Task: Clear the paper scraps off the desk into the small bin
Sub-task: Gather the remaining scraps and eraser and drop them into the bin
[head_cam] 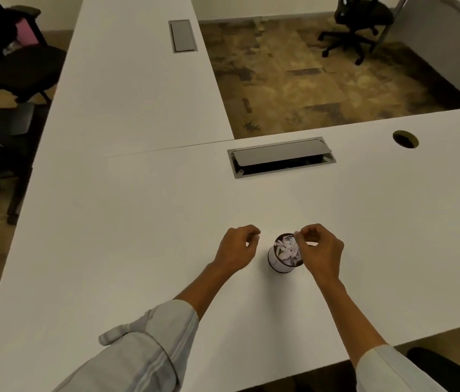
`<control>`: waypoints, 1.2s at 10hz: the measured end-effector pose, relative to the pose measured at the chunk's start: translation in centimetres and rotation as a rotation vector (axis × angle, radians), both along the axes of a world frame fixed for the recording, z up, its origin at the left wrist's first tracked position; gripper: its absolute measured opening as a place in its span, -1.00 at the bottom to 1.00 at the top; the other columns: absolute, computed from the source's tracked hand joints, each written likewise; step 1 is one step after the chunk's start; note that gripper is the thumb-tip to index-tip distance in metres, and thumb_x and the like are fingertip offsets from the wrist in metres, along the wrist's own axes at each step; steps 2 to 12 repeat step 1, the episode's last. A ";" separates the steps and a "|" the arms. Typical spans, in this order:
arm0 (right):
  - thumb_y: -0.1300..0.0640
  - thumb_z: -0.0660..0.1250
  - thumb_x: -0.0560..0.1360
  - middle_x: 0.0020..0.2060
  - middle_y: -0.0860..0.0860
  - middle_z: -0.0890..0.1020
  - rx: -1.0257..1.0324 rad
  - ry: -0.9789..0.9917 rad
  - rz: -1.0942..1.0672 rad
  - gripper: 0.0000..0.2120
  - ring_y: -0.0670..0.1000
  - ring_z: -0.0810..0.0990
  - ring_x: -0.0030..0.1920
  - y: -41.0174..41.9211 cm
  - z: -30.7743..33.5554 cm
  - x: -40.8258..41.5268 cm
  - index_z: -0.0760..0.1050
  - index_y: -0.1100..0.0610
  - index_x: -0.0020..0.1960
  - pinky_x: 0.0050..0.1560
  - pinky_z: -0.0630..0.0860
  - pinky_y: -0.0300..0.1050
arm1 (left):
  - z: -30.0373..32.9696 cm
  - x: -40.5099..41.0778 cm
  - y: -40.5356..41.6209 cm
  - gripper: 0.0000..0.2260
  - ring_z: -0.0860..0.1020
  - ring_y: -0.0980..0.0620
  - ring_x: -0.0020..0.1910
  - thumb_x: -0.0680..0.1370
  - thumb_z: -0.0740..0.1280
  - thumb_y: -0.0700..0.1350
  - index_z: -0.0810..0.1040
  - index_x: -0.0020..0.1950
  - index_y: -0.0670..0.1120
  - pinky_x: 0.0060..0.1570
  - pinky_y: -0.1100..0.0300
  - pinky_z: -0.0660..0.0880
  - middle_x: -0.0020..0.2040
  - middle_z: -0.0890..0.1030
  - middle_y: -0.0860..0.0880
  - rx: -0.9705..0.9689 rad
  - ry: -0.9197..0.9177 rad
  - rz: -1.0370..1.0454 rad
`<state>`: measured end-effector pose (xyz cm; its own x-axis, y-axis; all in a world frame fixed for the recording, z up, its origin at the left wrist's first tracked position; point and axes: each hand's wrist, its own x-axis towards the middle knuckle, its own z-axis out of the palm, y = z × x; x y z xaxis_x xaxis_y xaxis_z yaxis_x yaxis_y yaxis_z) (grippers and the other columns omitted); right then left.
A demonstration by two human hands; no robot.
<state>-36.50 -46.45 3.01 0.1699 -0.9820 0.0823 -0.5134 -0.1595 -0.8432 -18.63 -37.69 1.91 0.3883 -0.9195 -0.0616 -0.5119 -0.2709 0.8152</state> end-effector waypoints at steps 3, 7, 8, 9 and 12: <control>0.20 0.45 0.42 -0.23 -0.10 0.65 -0.107 0.094 0.191 -0.92 -0.11 0.63 -0.22 0.7 0.0 1.9 0.57 0.07 -0.14 -0.20 0.61 -0.15 | 0.2 2.1 2.3 -0.84 0.62 0.08 -0.09 0.55 0.26 -0.09 0.59 0.05 -0.08 -0.07 0.10 0.57 -0.09 0.68 0.00 0.028 -0.066 0.016; 0.20 0.45 0.42 -0.23 -0.10 0.65 -0.107 0.094 0.191 -0.92 -0.11 0.63 -0.22 0.7 0.0 1.9 0.57 0.07 -0.14 -0.20 0.61 -0.15 | 0.2 2.1 2.3 -0.84 0.62 0.08 -0.09 0.55 0.26 -0.09 0.59 0.05 -0.08 -0.07 0.10 0.57 -0.09 0.68 0.00 0.028 -0.066 0.016; 0.20 0.45 0.42 -0.23 -0.10 0.65 -0.107 0.094 0.191 -0.92 -0.11 0.63 -0.22 0.7 0.0 1.9 0.57 0.07 -0.14 -0.20 0.61 -0.15 | 0.2 2.1 2.3 -0.84 0.62 0.08 -0.09 0.55 0.26 -0.09 0.59 0.05 -0.08 -0.07 0.10 0.57 -0.09 0.68 0.00 0.028 -0.066 0.016; 0.20 0.45 0.42 -0.23 -0.10 0.65 -0.107 0.094 0.191 -0.92 -0.11 0.63 -0.22 0.7 0.0 1.9 0.57 0.07 -0.14 -0.20 0.61 -0.15 | 0.2 2.1 2.3 -0.84 0.62 0.08 -0.09 0.55 0.26 -0.09 0.59 0.05 -0.08 -0.07 0.10 0.57 -0.09 0.68 0.00 0.028 -0.066 0.016; 0.20 0.45 0.42 -0.23 -0.10 0.65 -0.107 0.094 0.191 -0.92 -0.11 0.63 -0.22 0.7 0.0 1.9 0.57 0.07 -0.14 -0.20 0.61 -0.15 | 0.2 2.1 2.3 -0.84 0.62 0.08 -0.09 0.55 0.26 -0.09 0.59 0.05 -0.08 -0.07 0.10 0.57 -0.09 0.68 0.00 0.028 -0.066 0.016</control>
